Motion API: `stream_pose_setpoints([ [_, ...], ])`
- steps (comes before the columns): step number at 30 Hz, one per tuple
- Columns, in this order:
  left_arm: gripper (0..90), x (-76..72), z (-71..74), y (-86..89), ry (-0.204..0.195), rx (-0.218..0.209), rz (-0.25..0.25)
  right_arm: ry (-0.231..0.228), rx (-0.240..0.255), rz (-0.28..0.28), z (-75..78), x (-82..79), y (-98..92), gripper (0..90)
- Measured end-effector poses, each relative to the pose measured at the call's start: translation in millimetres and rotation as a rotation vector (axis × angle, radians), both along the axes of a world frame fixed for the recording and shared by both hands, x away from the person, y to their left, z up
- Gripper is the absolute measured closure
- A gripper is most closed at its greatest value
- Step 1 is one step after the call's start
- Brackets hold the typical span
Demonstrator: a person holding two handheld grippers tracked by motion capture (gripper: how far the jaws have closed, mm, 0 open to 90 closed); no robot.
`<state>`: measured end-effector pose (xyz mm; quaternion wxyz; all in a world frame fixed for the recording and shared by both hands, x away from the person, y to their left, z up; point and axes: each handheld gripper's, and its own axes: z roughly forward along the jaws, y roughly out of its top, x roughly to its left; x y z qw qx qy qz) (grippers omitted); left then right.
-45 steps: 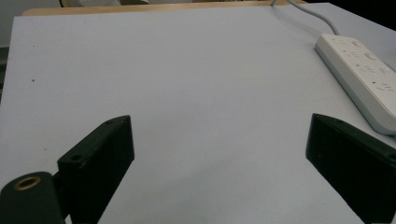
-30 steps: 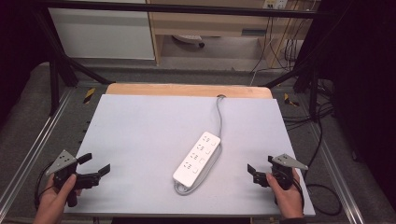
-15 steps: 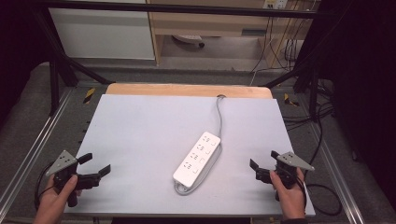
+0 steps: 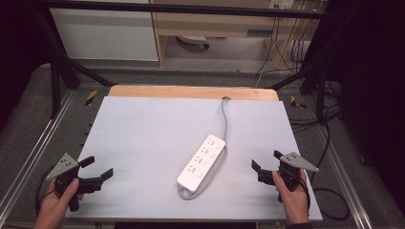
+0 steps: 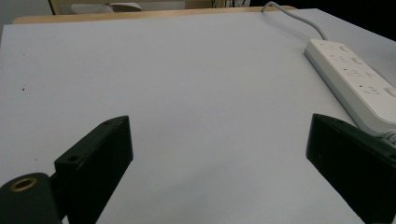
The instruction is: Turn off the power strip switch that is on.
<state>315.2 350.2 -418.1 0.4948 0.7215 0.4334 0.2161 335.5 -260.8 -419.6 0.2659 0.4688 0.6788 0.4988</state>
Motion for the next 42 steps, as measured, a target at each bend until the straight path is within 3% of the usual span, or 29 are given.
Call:
stream_pose_setpoints([
  [19, 7.1, 0.3, -0.4, -1.0, 0.001, 0.001, 0.001, 0.001, -0.029, 0.052, 9.2, 15.0, 24.9, 2.8],
  [28, 7.0, 0.5, -0.7, -1.4, 0.004, 0.003, 0.006, 0.001, -0.015, 0.086, 16.9, 24.6, 34.4, 3.6],
  [42, 6.9, 0.8, -0.9, -1.2, 0.003, 0.0, 0.002, 0.02, -0.028, 0.131, 11.0, 39.0, 59.1, 6.2],
])
